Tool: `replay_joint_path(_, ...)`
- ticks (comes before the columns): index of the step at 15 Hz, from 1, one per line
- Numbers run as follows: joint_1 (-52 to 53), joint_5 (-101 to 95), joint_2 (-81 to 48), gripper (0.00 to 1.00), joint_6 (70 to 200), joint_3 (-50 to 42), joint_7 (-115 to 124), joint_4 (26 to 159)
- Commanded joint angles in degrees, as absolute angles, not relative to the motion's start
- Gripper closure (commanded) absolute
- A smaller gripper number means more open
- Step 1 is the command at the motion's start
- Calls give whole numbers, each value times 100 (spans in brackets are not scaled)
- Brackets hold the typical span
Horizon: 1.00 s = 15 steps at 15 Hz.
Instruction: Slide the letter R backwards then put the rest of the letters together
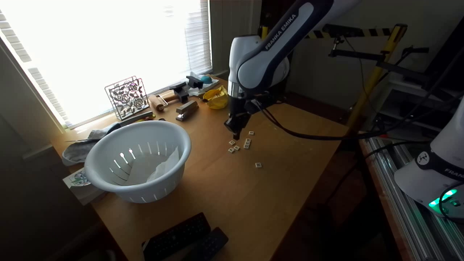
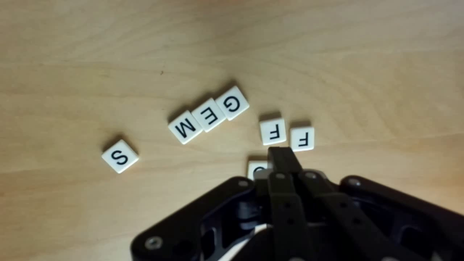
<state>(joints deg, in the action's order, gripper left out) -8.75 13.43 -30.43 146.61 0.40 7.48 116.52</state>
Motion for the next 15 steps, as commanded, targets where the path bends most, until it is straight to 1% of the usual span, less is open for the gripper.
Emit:
replay_joint_path(1, -943, 1396, -2858, 100, 14742, -107, 510, 11835)
replay_joint_path(7, -931, 786, -2887, 100, 14950, -543, -100, 11910)
replay_joint_path(15, -1006, 218, -2914, 100, 14718, -616, -736, 12004)
